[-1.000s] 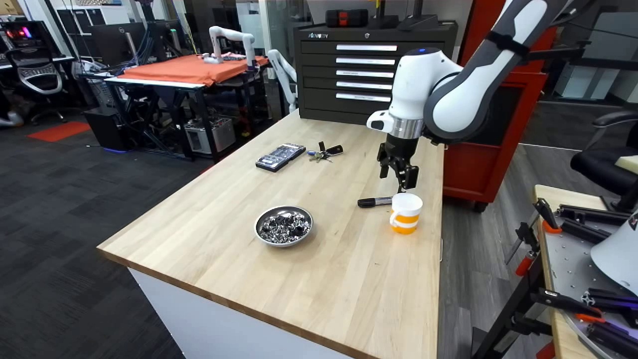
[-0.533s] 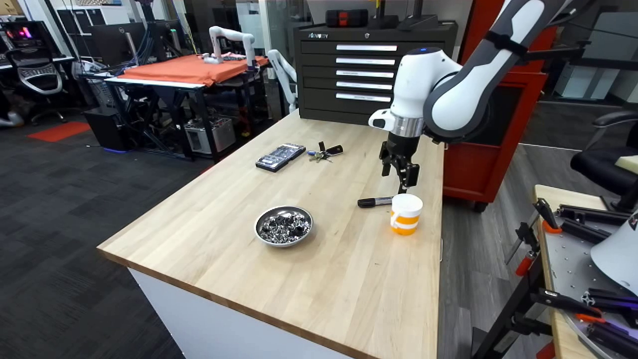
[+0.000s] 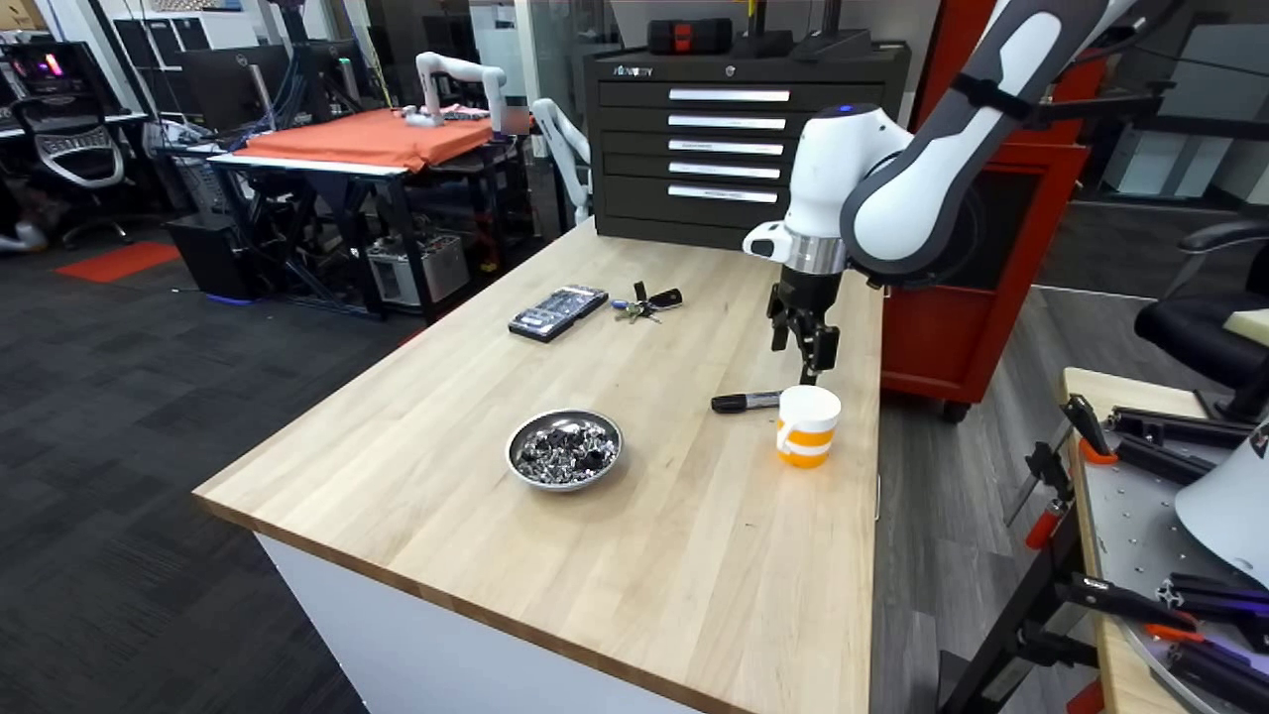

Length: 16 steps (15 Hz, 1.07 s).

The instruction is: Get the marker and put it in the white and orange cup

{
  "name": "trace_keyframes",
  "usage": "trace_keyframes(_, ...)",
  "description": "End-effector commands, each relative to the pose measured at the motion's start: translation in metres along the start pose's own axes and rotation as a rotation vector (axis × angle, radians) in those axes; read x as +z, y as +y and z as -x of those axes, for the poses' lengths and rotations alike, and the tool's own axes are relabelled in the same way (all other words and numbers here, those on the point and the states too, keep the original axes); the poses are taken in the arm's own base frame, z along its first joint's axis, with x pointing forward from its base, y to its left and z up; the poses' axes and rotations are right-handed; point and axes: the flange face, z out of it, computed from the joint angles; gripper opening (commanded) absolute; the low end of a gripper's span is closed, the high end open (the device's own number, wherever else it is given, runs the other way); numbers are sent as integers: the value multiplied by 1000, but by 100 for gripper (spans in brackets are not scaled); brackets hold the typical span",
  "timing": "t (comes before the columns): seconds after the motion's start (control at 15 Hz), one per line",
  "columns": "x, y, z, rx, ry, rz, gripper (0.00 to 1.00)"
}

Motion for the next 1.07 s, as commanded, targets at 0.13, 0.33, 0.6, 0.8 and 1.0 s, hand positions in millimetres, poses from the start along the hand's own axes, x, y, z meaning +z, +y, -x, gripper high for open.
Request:
trace_keyframes(0.13, 17, 1, -5, 9, 27, -33, 100)
trace_keyframes(0.33, 26, -2, -10, -10, 26, -52, 100)
trace_keyframes(0.6, 37, -5, -12, -34, 18, -74, 100)
trace_keyframes(0.8, 42, -6, -12, -50, 13, -82, 100)
trace_keyframes(1.0, 45, -6, -11, -59, 11, -85, 74)
